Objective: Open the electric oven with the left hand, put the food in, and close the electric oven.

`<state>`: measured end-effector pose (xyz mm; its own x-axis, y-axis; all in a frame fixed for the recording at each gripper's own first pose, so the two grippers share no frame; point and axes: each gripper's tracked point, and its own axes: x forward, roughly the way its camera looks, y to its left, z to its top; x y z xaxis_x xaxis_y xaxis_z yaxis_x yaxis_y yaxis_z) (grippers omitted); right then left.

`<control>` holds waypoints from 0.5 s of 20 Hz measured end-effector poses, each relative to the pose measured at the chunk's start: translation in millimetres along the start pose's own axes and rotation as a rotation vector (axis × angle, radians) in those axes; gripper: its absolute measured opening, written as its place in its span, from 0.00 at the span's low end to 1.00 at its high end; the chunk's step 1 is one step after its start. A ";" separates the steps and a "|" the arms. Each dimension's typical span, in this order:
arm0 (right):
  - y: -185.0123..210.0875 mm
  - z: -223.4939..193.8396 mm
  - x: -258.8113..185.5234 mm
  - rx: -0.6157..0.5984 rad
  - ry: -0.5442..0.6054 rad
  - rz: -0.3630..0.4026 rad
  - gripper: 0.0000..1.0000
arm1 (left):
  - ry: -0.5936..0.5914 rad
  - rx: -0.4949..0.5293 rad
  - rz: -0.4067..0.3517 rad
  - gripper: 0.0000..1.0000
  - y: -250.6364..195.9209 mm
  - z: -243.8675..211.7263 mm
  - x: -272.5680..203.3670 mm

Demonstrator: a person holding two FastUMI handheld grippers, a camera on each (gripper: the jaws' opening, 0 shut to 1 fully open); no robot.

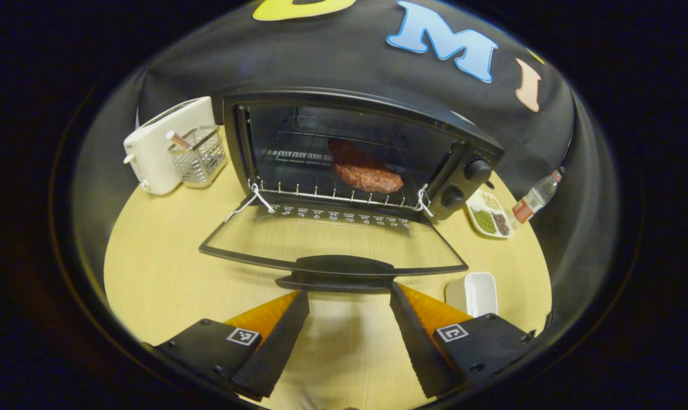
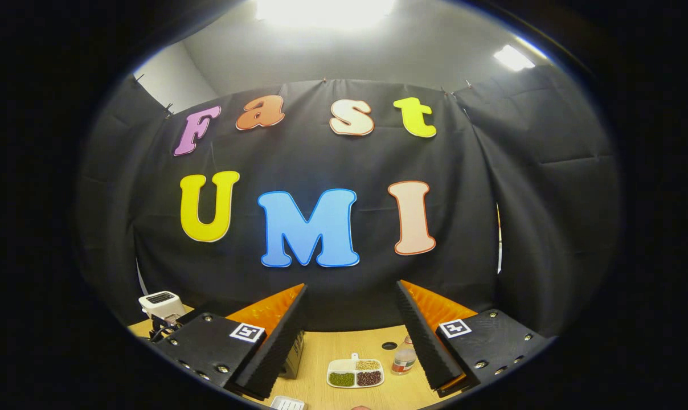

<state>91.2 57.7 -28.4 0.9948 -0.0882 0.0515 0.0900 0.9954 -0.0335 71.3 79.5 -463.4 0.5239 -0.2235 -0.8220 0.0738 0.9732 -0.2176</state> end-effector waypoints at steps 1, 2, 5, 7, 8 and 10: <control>-1.2 -2.3 0.3 0.004 0.004 -0.001 0.96 | 0.009 0.003 -0.003 0.97 0.0 -1.8 0.1; -2.6 -2.9 0.2 0.009 0.010 -0.005 0.96 | 0.012 0.006 -0.003 0.97 0.1 -0.4 -0.4; -6.1 -2.7 -2.3 0.024 0.014 -0.015 0.96 | -0.007 0.027 0.004 0.97 -0.7 4.6 -4.5; -6.0 -3.0 -2.8 0.033 0.014 -0.017 0.96 | -0.004 0.046 0.000 0.97 -1.5 4.0 -6.5; -5.9 -2.7 -2.4 0.035 0.015 -0.017 0.96 | -0.009 0.048 -0.001 0.97 -1.9 7.0 -8.1; -4.8 -1.0 -4.3 0.037 0.011 -0.015 0.96 | -0.044 0.048 -0.002 0.97 -4.3 17.7 -15.5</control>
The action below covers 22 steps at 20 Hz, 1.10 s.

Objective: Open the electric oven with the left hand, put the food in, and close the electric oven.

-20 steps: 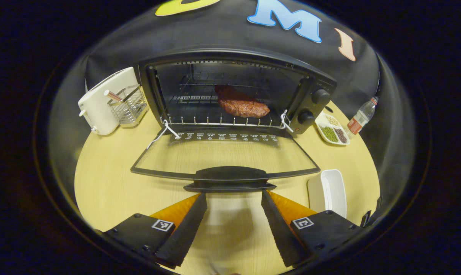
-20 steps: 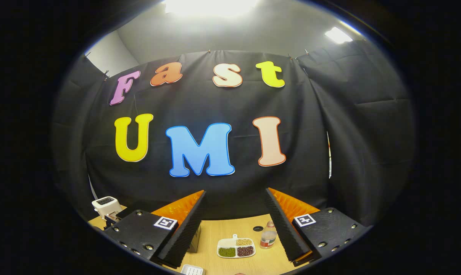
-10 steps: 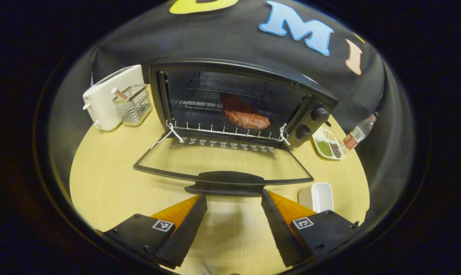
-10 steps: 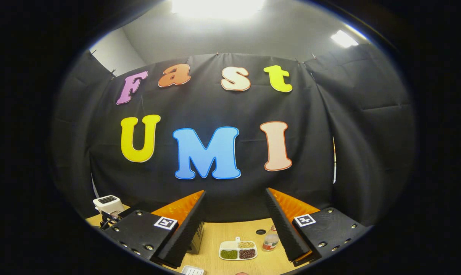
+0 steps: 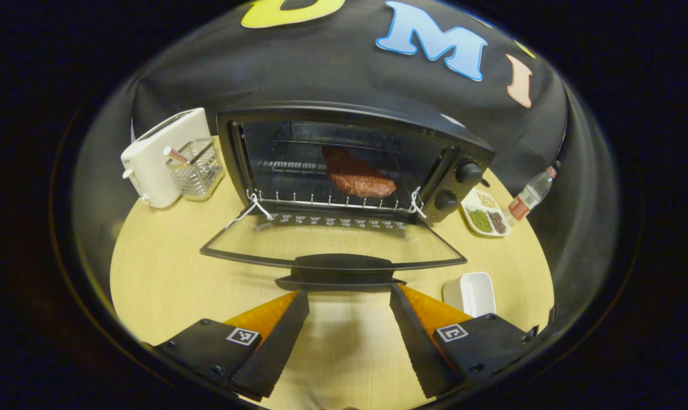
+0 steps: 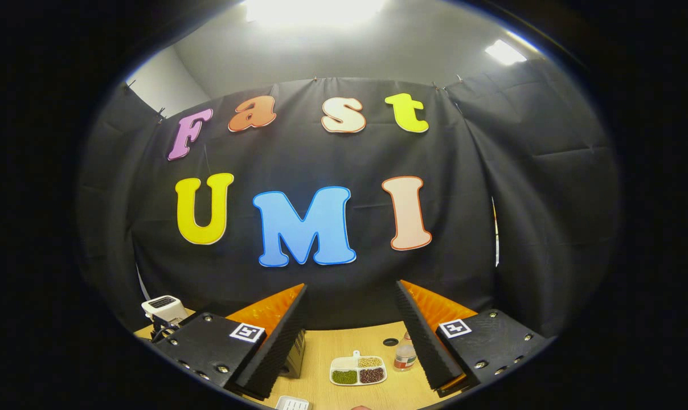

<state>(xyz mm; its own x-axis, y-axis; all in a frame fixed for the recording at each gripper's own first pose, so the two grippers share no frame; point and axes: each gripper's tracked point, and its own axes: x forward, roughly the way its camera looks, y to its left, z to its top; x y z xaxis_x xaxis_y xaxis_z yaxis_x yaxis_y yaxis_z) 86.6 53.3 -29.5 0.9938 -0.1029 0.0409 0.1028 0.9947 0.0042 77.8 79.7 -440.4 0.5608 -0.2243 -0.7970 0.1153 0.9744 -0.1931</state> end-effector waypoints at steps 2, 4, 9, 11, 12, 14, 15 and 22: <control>2.4 -0.1 -0.1 0.001 -0.003 0.004 0.96 | -0.047 0.042 -0.002 0.97 -1.6 10.2 -10.1; 6.2 -0.7 0.2 0.006 -0.001 0.012 0.96 | -0.066 0.111 0.010 1.00 -2.4 18.0 -16.1; 8.7 -2.4 -2.7 0.003 0.005 0.019 0.96 | -0.133 0.151 0.032 0.93 -5.1 45.0 -17.2; 3.7 -4.7 -3.5 0.008 0.014 0.010 0.96 | -0.144 0.167 0.031 0.93 -5.7 52.1 -14.2; 0.6 -5.4 -4.3 0.014 0.016 0.005 0.96 | -0.143 0.164 0.023 1.00 -6.0 53.8 -11.5; -5.5 -10.9 -4.2 0.018 0.029 -0.010 0.96 | -0.156 0.160 0.023 0.97 -4.7 59.8 -10.2; -9.2 -14.4 -3.7 0.019 0.039 -0.019 0.96 | -0.162 0.163 0.027 0.97 -4.9 60.2 -8.7; -17.3 -22.5 0.2 0.048 0.066 -0.033 0.96 | -0.263 0.132 0.022 0.93 -13.2 94.6 -38.4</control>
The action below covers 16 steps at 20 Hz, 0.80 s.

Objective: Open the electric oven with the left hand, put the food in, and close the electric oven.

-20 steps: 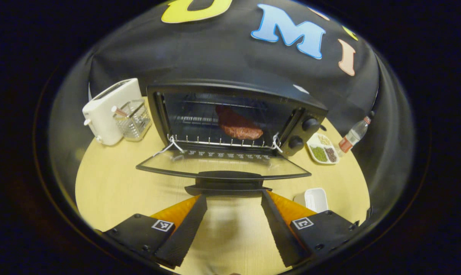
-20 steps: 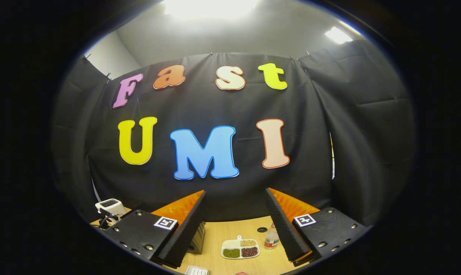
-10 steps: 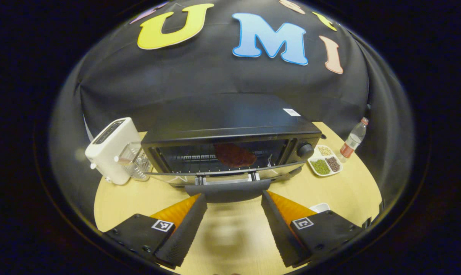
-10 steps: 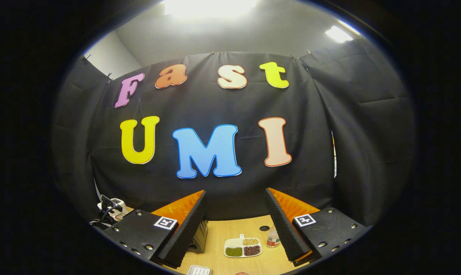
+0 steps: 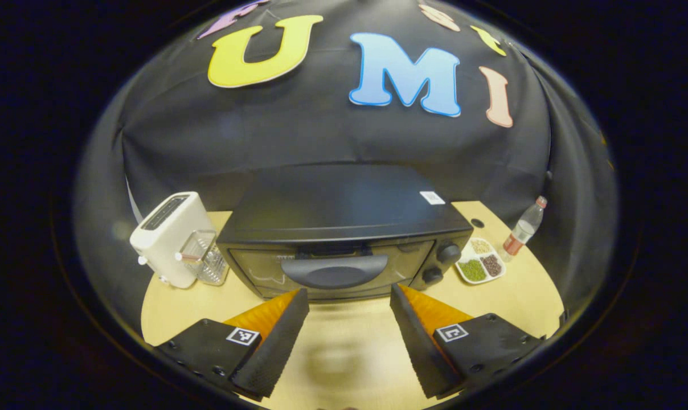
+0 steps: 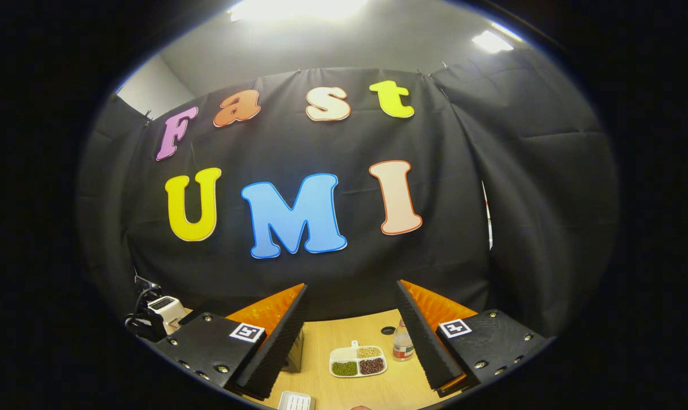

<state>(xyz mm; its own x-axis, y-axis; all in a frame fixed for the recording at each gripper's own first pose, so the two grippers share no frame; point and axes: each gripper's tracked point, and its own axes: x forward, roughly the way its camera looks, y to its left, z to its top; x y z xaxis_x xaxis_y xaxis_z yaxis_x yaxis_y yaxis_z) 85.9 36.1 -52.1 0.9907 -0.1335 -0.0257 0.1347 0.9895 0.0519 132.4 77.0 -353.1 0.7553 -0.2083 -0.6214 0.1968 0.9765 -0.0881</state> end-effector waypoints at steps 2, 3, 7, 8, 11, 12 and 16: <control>2.8 2.6 3.0 -0.016 -0.004 0.012 0.96 | -0.054 -0.030 0.010 0.96 1.6 21.9 -16.5; 4.4 5.8 4.6 -0.025 -0.010 0.019 0.96 | -0.087 -0.045 0.015 1.00 1.4 34.0 -25.5; 14.0 22.3 6.5 -0.069 -0.038 0.051 0.96 | -0.276 -0.048 0.031 1.00 2.9 98.8 -76.6; 17.3 26.2 6.0 -0.080 -0.040 0.061 0.96 | -0.334 -0.033 0.052 1.00 5.7 115.6 -92.3; 30.1 39.9 1.7 -0.098 -0.050 0.111 0.96 | -0.494 0.007 0.112 1.00 2.6 156.7 -147.9; 34.4 44.5 0.9 -0.098 -0.053 0.128 0.96 | -0.534 0.020 0.116 1.00 -2.4 167.4 -166.0; 52.3 52.3 -9.6 -0.043 -0.057 0.215 0.96 | -0.652 0.008 0.120 1.00 -30.7 192.4 -234.9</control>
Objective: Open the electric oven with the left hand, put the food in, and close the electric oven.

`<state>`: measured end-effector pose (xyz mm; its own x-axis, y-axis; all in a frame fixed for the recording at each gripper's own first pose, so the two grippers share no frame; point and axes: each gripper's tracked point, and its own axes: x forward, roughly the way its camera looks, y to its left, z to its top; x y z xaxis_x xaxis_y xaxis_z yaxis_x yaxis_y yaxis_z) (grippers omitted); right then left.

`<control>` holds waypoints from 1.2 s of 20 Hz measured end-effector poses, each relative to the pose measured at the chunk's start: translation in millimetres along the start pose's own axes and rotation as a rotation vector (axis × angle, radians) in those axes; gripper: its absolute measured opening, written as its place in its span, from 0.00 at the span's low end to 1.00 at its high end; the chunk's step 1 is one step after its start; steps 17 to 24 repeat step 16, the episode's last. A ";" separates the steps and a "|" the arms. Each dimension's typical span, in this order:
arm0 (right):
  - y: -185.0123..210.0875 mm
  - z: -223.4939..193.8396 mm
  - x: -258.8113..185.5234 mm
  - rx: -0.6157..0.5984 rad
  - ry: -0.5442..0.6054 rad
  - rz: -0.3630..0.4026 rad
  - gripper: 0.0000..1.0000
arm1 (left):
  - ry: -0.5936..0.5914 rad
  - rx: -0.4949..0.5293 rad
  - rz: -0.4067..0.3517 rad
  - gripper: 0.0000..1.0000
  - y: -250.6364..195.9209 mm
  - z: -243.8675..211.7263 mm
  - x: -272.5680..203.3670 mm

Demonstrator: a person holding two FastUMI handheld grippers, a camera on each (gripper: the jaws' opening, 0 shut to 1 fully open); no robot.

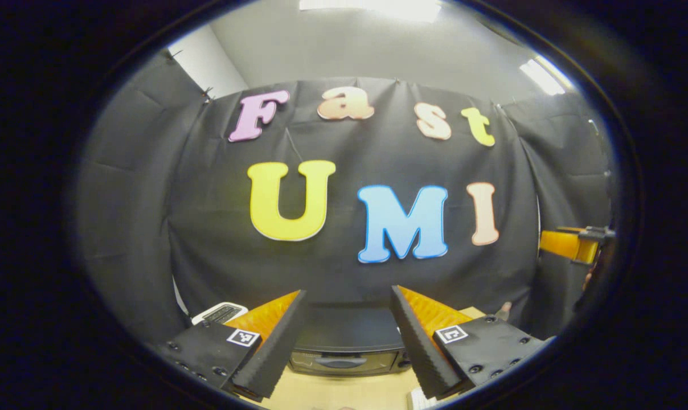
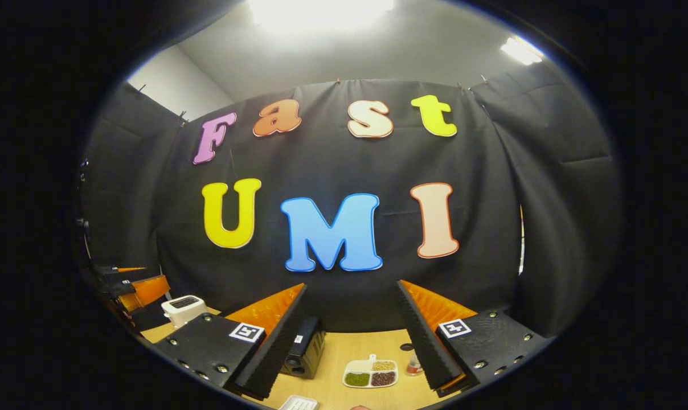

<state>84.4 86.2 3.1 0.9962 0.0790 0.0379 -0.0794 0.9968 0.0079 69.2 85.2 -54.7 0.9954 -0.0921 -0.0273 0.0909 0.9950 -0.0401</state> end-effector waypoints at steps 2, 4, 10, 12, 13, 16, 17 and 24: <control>3.6 0.5 -2.4 0.035 0.000 0.029 0.96 | -0.046 0.007 0.023 1.00 -2.1 27.6 -20.2; 4.7 3.5 -3.6 0.070 -0.006 0.036 0.96 | -0.069 0.011 0.026 1.00 -5.8 43.4 -33.8; -4.3 17.4 -20.4 0.059 -0.010 -0.029 0.96 | -0.050 -0.032 -0.014 0.98 -3.1 46.7 -36.7; 5.0 17.6 -30.9 0.061 -0.005 -0.026 0.96 | -0.035 -0.039 -0.032 0.97 -0.3 43.2 -37.3; 6.0 18.9 -34.5 0.052 -0.008 -0.031 0.96 | -0.035 -0.039 -0.036 0.99 2.7 42.8 -36.3; 14.4 20.6 -41.8 0.041 -0.005 -0.039 0.96 | -0.029 -0.053 -0.067 1.00 3.1 40.0 -39.2; 14.4 20.6 -41.8 0.041 -0.005 -0.039 0.96 | -0.029 -0.053 -0.067 1.00 3.1 40.0 -39.2; 14.4 20.6 -41.8 0.041 -0.005 -0.039 0.96 | -0.029 -0.053 -0.067 1.00 3.1 40.0 -39.2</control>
